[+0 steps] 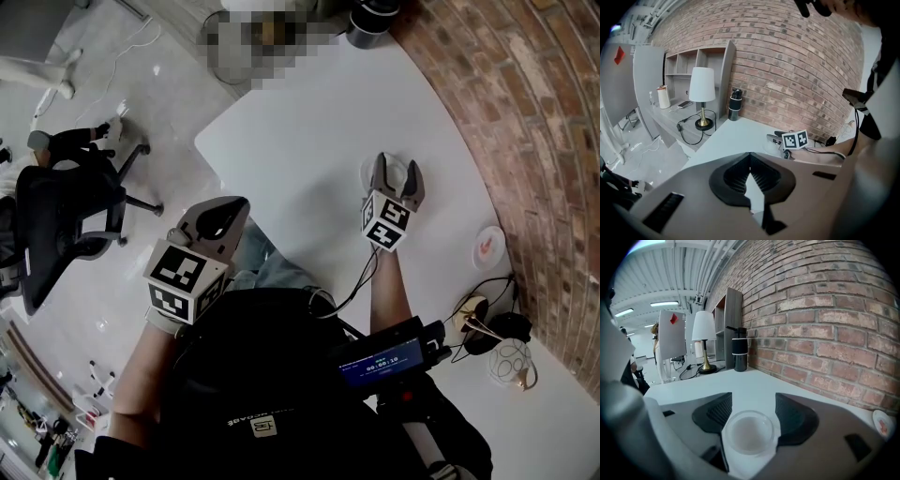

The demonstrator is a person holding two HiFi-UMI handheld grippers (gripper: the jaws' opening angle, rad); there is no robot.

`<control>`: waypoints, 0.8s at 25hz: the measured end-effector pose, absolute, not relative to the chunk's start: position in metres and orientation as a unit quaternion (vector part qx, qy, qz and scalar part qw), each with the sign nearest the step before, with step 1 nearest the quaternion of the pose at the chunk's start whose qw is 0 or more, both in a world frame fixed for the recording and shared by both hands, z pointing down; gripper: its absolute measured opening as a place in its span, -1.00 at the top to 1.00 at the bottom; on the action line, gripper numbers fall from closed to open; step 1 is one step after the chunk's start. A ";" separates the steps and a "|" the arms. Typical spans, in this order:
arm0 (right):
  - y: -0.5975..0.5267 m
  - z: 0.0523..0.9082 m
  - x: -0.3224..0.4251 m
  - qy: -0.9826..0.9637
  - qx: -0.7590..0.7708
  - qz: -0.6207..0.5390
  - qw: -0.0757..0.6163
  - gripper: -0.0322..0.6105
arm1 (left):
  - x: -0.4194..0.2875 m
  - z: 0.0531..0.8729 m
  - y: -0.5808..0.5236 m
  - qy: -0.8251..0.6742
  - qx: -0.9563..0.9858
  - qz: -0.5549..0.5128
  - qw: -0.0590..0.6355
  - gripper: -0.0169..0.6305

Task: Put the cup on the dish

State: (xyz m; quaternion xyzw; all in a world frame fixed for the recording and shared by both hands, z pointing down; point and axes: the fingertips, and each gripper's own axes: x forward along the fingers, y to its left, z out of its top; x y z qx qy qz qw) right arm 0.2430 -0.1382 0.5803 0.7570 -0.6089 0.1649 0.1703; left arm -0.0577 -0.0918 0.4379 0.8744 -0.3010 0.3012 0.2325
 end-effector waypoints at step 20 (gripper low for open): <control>-0.121 0.434 0.221 -0.625 0.769 0.110 0.071 0.06 | -0.033 0.406 -0.096 -0.216 0.918 0.276 0.184 0.93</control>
